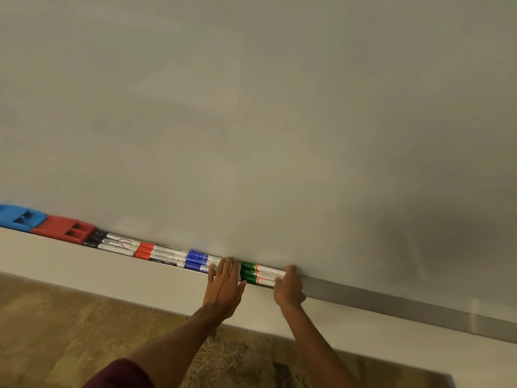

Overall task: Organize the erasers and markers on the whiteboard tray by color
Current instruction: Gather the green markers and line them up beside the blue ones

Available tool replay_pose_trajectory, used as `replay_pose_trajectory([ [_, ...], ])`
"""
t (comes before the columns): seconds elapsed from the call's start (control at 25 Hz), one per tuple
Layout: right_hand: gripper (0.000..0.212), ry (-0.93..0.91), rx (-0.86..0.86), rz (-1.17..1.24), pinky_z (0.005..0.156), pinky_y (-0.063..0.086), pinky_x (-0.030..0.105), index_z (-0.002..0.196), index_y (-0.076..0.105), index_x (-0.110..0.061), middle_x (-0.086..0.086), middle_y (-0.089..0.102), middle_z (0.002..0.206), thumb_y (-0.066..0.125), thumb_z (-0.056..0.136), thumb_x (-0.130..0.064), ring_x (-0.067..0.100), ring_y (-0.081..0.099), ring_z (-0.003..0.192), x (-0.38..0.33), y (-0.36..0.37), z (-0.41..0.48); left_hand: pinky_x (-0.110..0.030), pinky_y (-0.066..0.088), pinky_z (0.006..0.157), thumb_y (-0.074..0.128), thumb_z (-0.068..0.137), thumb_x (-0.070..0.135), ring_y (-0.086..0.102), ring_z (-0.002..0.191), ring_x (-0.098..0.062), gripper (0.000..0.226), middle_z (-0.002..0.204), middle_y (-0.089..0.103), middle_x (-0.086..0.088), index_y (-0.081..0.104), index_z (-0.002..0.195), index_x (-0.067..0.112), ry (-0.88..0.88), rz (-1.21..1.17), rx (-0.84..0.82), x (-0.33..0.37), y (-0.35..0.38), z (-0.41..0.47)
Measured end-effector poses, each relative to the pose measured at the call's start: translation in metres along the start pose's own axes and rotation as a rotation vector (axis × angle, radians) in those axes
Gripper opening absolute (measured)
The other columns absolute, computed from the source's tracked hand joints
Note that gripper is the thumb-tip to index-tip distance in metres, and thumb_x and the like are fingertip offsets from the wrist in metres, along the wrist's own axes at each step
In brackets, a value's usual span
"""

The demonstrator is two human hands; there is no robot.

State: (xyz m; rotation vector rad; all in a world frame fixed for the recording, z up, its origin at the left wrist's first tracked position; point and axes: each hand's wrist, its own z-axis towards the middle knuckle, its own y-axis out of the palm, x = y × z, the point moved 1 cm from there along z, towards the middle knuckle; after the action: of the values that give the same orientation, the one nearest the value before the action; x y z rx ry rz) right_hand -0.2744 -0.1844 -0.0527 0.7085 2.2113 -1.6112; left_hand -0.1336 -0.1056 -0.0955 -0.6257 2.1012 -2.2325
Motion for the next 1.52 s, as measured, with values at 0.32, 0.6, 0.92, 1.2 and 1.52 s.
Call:
replay_pose_trajectory([
  [0.32,0.026,-0.086,0.007,-0.075,0.085,0.050,0.042,0.114,0.046,-0.008,0.019,0.052,0.120,0.053,0.089,-0.009,0.034,0.047,0.111,-0.002,0.003,-0.004,-0.051,0.011,0.114,0.043,0.094,0.042,0.025,0.140,-0.030,0.059,0.149,0.035,-0.012,0.032,0.143,0.011,0.022,0.003,0.003,-0.009,-0.001,0.000],
  [0.6,0.033,-0.125,0.006,-0.037,0.084,0.049,0.042,0.114,0.045,-0.007,0.019,0.048,0.120,0.056,0.084,0.000,0.033,0.044,0.114,0.001,0.002,-0.008,-0.057,0.033,0.101,0.066,0.081,0.034,0.053,0.119,-0.029,0.047,0.126,0.056,-0.010,0.051,0.121,0.015,0.059,-0.048,0.086,-0.016,-0.008,0.000],
  [0.92,0.030,-0.138,-0.008,0.018,0.084,0.052,0.042,0.107,0.049,-0.008,0.019,0.049,0.116,0.063,0.081,-0.005,0.034,0.045,0.110,0.000,-0.001,-0.006,-0.059,0.037,0.095,0.066,0.076,0.040,0.059,0.114,-0.029,0.052,0.121,0.061,-0.009,0.048,0.119,0.017,0.088,-0.043,0.087,-0.019,-0.010,-0.001],
  [1.2,0.031,-0.166,0.011,0.047,0.083,0.050,0.040,0.106,0.052,-0.008,0.017,0.051,0.115,0.067,0.081,-0.016,0.033,0.046,0.110,0.002,-0.007,-0.007,-0.060,0.034,0.097,0.065,0.077,0.043,0.057,0.116,-0.029,0.056,0.123,0.060,-0.009,0.047,0.122,0.017,0.085,-0.033,0.072,-0.018,-0.010,-0.001],
  [1.52,0.045,-0.383,0.231,-0.217,0.080,0.050,0.041,0.111,0.053,-0.008,0.014,0.059,0.109,0.059,0.084,-0.043,0.031,0.055,0.099,0.014,-0.006,-0.026,-0.059,0.035,0.098,0.071,0.075,0.043,0.054,0.119,-0.034,0.060,0.125,0.060,-0.015,0.055,0.122,0.009,-0.030,0.002,0.042,-0.028,-0.019,-0.020],
])
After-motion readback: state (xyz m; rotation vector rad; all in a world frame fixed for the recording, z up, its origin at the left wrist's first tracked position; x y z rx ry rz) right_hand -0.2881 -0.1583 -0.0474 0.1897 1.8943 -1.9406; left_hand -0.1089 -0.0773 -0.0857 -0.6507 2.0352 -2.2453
